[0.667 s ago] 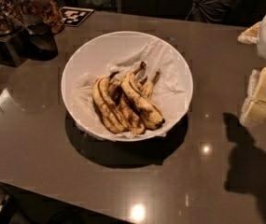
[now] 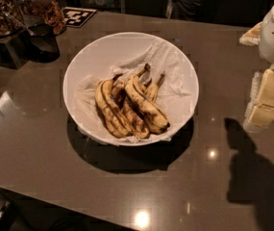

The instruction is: Pick banana from white bowl

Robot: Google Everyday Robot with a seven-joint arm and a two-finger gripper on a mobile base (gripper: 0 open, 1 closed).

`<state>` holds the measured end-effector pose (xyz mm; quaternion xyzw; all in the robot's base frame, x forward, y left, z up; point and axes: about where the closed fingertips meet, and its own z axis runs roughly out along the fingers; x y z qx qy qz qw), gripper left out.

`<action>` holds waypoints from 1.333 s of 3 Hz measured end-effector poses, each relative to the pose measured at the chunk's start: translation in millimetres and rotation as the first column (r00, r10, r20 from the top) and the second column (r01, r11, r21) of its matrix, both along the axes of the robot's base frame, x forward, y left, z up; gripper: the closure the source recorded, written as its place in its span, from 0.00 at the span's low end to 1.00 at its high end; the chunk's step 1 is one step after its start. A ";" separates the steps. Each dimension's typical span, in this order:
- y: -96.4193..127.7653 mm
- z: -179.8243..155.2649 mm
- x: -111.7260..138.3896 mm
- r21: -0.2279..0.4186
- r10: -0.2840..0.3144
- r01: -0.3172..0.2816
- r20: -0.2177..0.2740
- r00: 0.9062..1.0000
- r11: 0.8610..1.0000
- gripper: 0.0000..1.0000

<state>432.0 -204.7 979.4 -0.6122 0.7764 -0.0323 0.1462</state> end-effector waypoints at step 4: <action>75.5 1.3 -13.5 -0.083 0.160 -0.161 -0.018 0.987 0.984 0.00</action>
Offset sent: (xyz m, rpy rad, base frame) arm -0.0555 0.0731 -0.0184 -0.1843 0.1463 0.2882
